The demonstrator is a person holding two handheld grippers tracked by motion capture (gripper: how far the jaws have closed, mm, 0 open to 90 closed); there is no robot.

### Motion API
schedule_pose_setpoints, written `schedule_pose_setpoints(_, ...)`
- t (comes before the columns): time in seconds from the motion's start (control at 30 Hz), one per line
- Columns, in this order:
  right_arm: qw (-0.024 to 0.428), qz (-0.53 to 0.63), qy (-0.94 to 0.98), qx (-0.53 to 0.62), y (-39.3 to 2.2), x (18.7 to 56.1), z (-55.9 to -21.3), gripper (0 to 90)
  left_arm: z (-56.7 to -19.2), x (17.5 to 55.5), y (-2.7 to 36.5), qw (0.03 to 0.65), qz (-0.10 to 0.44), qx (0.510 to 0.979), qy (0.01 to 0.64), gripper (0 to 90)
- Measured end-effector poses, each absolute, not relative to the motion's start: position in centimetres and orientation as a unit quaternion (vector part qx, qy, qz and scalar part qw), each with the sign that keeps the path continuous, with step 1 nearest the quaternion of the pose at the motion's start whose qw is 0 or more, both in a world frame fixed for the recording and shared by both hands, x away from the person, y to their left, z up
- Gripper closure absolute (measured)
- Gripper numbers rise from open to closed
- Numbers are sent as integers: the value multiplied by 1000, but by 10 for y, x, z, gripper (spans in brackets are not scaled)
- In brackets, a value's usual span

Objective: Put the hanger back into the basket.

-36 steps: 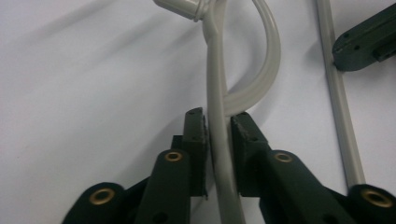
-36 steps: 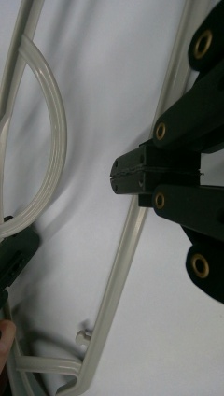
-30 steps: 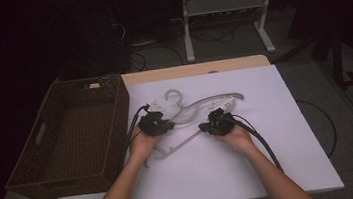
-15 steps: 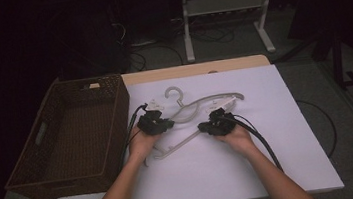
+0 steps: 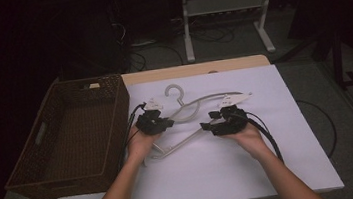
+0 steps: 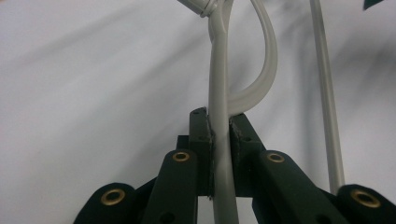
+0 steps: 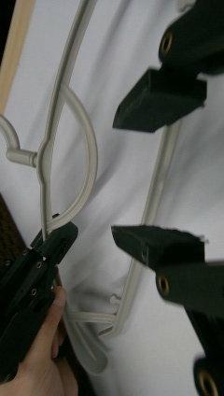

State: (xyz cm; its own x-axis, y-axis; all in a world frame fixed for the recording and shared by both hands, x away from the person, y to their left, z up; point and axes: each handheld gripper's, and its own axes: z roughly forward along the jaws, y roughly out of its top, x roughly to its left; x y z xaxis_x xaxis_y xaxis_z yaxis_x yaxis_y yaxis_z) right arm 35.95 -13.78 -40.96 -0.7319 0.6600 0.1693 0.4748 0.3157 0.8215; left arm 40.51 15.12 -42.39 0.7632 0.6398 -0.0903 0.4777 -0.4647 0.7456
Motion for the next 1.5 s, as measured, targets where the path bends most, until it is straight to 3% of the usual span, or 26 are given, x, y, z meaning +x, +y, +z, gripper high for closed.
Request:
schedule_pose_setpoints(0.03, 106, 475, 799, 352, -145, 356, -406, 272, -422, 405, 152, 398, 102, 850, 329, 825)
schedule_pose_setpoints(0.13, 111, 484, 791, 357, -152, 351, -401, 201, -414, 403, 153, 398, 105, 849, 331, 825)
schedule_pose_setpoints(0.37, 140, 510, 772, 352, -167, 327, -388, 136, -388, 396, 155, 398, 113, 845, 339, 825)
schedule_pose_setpoints(0.97, 144, 528, 765, 339, -184, 299, -384, 134, -304, 378, 170, 408, 132, 841, 331, 824)
schedule_pose_setpoints(1.5, 144, 531, 764, 338, -190, 290, -388, 134, -276, 370, 223, 415, 147, 823, 359, 824)
